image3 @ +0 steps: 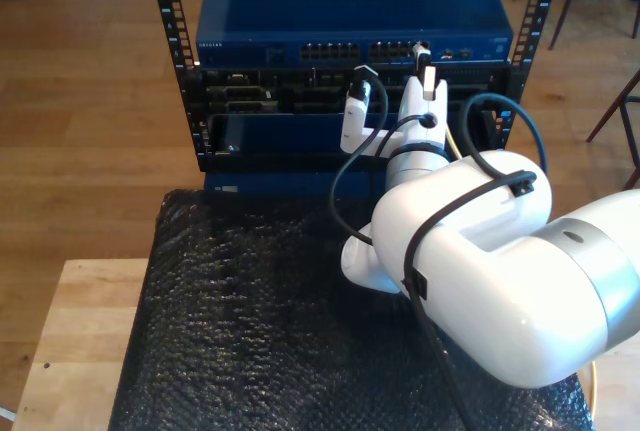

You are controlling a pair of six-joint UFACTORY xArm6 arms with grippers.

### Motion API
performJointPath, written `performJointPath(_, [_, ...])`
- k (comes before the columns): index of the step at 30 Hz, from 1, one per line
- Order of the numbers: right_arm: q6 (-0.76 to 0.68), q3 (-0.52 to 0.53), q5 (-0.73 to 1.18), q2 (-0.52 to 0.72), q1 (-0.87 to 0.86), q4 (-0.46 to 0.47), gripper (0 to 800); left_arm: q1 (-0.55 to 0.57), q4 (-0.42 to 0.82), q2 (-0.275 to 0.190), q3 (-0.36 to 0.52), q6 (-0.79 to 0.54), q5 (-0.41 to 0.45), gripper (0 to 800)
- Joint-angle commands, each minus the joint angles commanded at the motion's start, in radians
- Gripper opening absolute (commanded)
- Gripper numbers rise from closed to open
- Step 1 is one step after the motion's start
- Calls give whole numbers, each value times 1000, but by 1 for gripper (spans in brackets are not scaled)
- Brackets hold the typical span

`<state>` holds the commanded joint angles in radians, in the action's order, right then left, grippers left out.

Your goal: Grab the cable and plug it in

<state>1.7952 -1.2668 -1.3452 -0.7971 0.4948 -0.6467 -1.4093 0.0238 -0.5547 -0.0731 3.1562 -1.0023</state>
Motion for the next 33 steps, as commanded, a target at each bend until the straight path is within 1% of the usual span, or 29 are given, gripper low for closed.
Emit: performJointPath(33, [-8, -3, -3, -5, -12, 2, 0, 0, 0, 0, 0, 0, 0, 800])
